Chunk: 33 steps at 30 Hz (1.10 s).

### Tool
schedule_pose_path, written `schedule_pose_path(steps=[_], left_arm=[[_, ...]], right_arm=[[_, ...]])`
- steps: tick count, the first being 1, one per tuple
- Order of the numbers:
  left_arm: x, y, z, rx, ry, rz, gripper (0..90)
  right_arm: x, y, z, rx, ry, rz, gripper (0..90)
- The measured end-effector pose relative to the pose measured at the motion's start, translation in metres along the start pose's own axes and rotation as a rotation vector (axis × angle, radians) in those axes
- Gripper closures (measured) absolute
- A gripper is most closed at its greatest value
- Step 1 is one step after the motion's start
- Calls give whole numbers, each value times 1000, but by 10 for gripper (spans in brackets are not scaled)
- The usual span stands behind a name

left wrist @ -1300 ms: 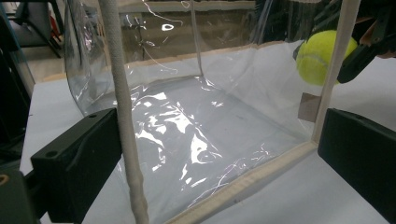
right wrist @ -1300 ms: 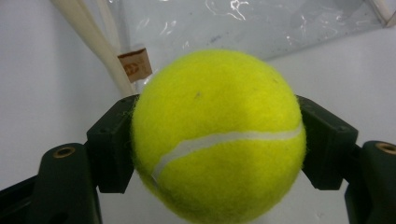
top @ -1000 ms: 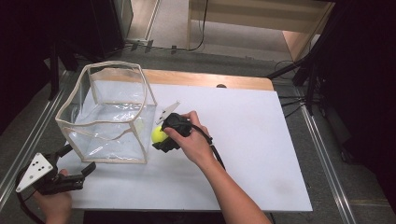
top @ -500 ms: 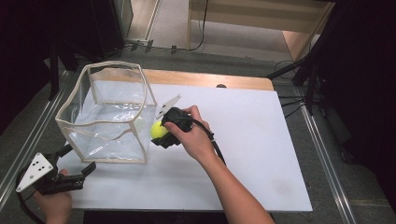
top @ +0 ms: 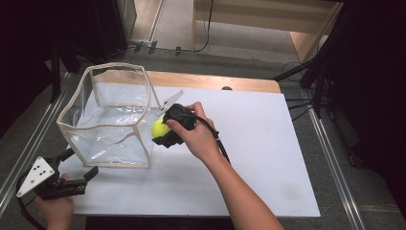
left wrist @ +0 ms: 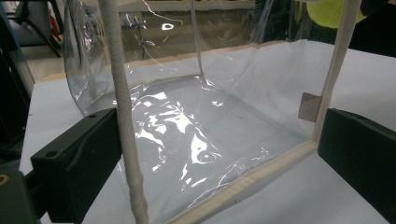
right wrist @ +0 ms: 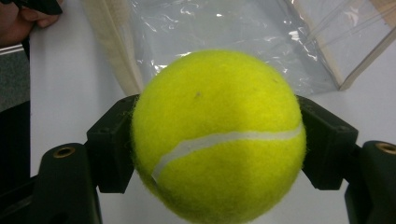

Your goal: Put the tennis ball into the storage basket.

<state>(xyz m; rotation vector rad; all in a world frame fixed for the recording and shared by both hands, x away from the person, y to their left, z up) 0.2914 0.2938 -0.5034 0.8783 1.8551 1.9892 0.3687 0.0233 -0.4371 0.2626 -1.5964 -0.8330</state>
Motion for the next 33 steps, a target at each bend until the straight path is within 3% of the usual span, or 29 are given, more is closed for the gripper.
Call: schedule_pose_path(steps=[9,33], left_arm=[[0,0,0,0,-1,0,1],[0,0,0,2,-1,-1,1]], right_arm=[[10,14,-2,33,-8,-18,236],[40,42,-9,49,-33,-44,235]])
Point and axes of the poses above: each handheld gripper's, and its own axes: x roughly backward along the jaws, y roughly out of its top, z roughly to its left, the point moved 8 cm from there along -x, roughly forward along the jaws, and after that the axes turned 1 degree about x, right-handed, at the moved point
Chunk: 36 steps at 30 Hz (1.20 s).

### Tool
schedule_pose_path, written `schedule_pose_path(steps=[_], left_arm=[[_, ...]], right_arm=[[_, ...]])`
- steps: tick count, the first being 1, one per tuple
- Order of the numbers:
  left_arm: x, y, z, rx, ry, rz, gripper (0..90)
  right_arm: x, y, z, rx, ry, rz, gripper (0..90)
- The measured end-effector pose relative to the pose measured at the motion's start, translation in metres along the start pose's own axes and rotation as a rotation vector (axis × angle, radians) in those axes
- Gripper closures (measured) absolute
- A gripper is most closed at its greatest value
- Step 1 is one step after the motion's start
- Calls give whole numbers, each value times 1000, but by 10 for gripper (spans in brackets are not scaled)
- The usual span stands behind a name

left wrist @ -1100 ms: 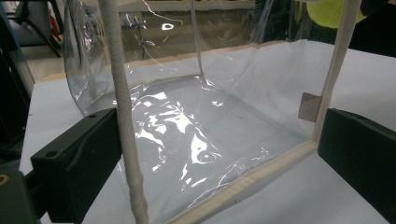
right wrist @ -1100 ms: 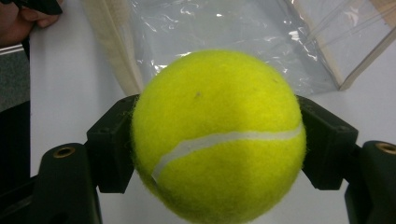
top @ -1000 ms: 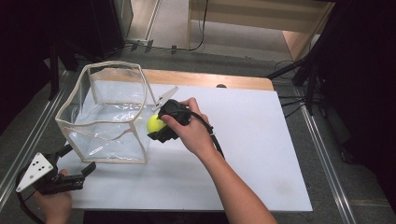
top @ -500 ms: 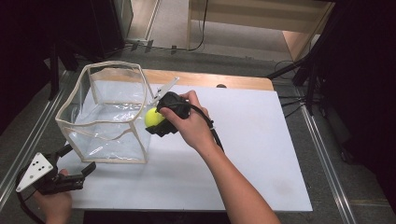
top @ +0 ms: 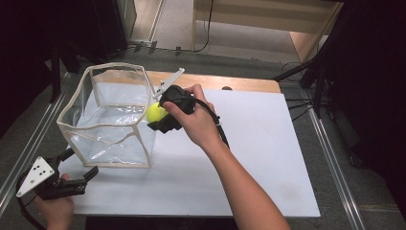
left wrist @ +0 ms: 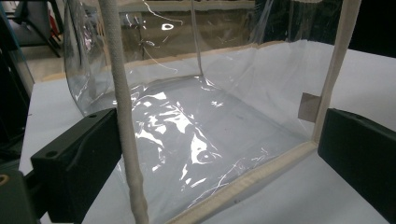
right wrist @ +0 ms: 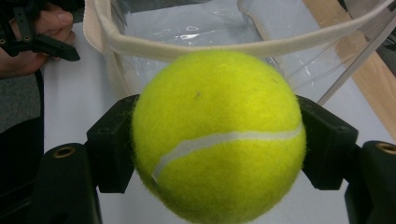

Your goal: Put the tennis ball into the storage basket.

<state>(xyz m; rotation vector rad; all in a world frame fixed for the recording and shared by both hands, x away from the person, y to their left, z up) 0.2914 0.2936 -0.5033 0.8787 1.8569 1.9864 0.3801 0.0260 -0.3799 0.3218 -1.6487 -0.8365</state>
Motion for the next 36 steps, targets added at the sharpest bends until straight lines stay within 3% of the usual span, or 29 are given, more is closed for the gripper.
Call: schedule_pose_path(steps=[36], left_arm=[[0,0,0,5,-2,-3,1]], right_arm=[[20,42,-7,17,-2,-36,235]])
Point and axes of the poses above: each handheld gripper's, and its own axes: x roughly backward along the jaws, y roughly out of its top, z roughly to its left, the point moved 8 cm from there along -x, roughly forward along the jaws, and after that the axes turned 1 degree about x, right-handed, at the moved point
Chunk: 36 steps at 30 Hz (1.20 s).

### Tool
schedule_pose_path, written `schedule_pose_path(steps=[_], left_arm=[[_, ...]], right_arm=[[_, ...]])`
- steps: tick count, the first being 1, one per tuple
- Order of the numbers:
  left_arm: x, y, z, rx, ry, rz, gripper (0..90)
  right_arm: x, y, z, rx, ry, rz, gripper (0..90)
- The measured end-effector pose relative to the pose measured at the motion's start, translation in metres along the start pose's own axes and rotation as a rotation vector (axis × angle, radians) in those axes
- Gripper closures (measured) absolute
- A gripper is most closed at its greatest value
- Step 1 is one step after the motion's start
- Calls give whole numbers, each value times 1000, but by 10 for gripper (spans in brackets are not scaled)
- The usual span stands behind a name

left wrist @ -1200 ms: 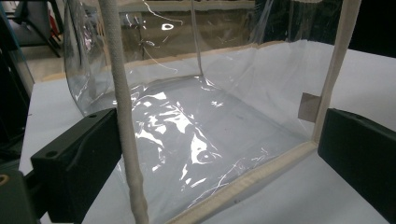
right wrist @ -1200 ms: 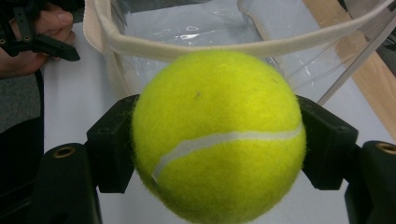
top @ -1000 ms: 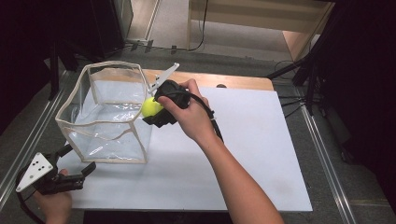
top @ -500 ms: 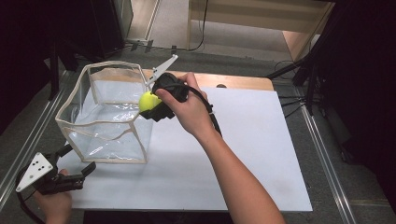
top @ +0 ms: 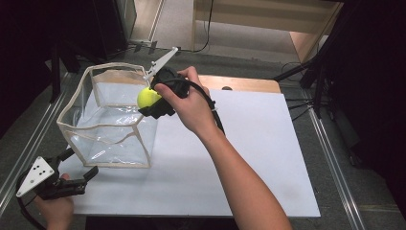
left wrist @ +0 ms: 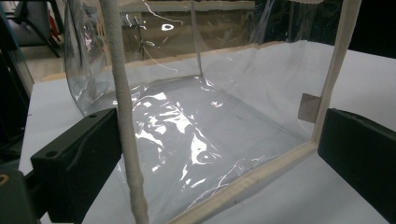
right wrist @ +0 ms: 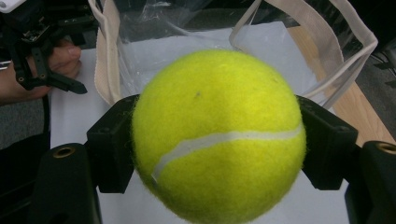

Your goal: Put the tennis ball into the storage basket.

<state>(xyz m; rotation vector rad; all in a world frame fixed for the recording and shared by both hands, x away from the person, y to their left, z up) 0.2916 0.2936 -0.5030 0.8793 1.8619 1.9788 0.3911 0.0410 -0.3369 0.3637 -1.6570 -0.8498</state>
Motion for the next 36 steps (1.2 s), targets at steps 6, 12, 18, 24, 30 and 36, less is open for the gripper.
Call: schedule_pose_path(steps=[6,12,18,24,30,36], left_arm=[[0,0,0,0,0,-1,1],[0,0,0,0,-1,-2,1],[0,0,0,0,0,-3,1],[0,0,0,2,-2,-6,1],[0,1,0,3,-2,-7,1],[1,0,0,2,-2,-5,1]], right_arm=[[-1,6,1,3,5,-3,235],[-6,12,3,11,13,-4,235],[-11,18,5,14,18,-3,235],[-17,22,8,22,30,-6,235],[-22,24,8,25,31,-8,235],[-28,28,11,35,41,0,235]])
Point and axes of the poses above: each handheld gripper's, and its own axes: x roughly backward along the jaws, y roughly out of its top, z roughly to its left, the point moved 8 cm from there along -x, roughly forward along the jaws, and after that the axes turned 1 degree about x, right-handed, at the moved point
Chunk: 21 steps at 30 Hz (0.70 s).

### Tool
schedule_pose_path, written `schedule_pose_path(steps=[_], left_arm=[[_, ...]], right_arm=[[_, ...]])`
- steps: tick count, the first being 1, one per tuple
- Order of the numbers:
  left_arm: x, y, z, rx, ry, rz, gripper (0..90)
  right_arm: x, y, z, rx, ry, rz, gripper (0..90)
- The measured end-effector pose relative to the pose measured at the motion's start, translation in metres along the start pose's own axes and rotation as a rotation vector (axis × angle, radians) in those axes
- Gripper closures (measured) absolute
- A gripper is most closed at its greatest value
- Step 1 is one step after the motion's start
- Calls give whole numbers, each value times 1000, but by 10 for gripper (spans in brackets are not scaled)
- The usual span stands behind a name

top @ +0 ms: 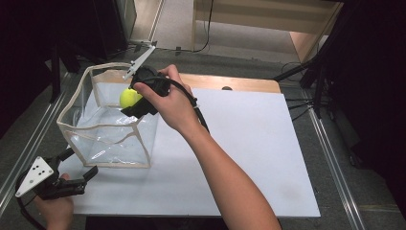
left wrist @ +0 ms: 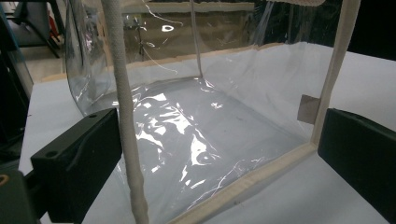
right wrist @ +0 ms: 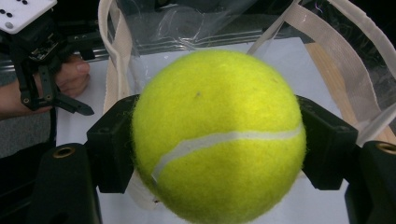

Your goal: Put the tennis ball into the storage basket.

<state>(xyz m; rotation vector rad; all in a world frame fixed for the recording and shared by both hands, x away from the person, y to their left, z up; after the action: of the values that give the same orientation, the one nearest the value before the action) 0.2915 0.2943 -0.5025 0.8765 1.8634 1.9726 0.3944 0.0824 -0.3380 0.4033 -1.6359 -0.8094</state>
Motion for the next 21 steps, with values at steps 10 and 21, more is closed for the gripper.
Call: schedule_pose_path(steps=[10,21], left_arm=[[0,0,0,-4,-1,2,1],[0,0,0,1,-1,-3,1]], right_arm=[[-16,1,0,1,10,20,235],[-28,-6,0,-8,24,73,235]])
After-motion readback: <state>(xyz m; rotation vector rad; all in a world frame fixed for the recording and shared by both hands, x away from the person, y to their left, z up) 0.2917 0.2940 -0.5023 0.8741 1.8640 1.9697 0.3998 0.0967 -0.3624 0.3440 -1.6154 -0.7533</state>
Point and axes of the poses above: each handheld gripper's, and its own axes: x roughly backward along the jaws, y roughly out of its top, z roughly to its left, the point moved 8 cm from there along -x, roughly forward along the jaws, and after that the axes turned 1 degree about x, right-handed, at the moved point
